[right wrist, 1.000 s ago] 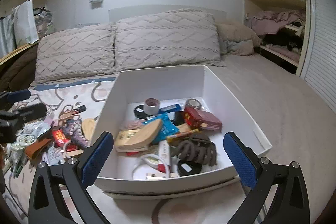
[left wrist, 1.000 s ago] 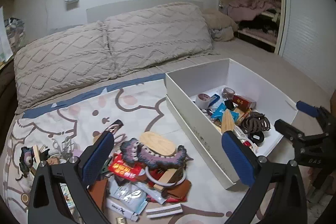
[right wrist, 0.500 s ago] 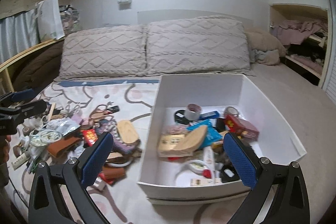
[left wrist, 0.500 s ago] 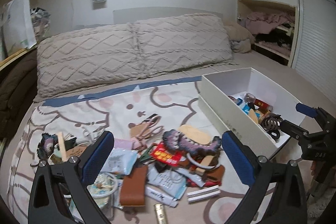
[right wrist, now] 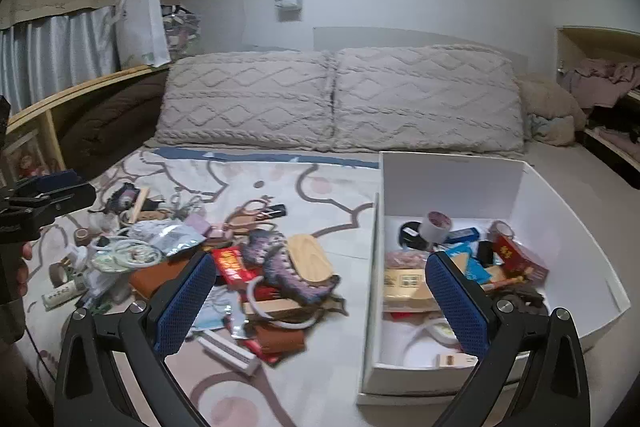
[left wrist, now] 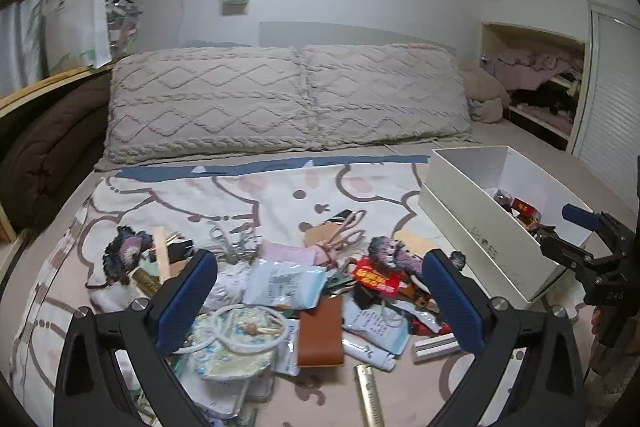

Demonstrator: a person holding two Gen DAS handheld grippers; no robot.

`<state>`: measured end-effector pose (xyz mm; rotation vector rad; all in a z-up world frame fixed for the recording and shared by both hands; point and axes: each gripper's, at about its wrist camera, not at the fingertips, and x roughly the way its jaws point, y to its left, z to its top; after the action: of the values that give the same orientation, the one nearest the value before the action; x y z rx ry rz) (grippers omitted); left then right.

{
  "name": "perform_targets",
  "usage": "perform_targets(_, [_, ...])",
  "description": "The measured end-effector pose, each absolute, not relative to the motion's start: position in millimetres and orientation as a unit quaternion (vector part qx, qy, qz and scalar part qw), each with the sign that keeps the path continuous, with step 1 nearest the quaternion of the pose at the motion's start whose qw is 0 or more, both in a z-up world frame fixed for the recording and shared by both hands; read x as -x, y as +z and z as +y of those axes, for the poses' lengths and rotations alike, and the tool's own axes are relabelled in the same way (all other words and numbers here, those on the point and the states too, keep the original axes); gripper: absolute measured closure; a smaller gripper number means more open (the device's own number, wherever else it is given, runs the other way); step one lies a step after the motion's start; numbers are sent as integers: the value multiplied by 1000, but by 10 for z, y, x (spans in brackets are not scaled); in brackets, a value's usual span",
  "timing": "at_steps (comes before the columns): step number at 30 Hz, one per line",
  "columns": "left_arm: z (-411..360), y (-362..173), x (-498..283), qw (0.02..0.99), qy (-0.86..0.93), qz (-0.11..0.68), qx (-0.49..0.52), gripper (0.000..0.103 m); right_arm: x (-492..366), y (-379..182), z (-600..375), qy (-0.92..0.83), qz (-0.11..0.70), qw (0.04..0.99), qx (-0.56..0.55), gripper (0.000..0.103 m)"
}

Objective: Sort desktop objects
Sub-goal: 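Withdraw both tools from the shoebox back over the pile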

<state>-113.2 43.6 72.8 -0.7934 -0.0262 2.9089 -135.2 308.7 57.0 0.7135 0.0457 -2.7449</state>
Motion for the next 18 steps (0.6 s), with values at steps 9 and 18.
perform_targets(9, [70,715,958,33,968,-13,246,0,1323,420,2890,-952,24,173,-253,0])
perform_targets(18, [-278,699,822,7,972,-29,234,0,1334,323,2743,-948,34,184,-259,0])
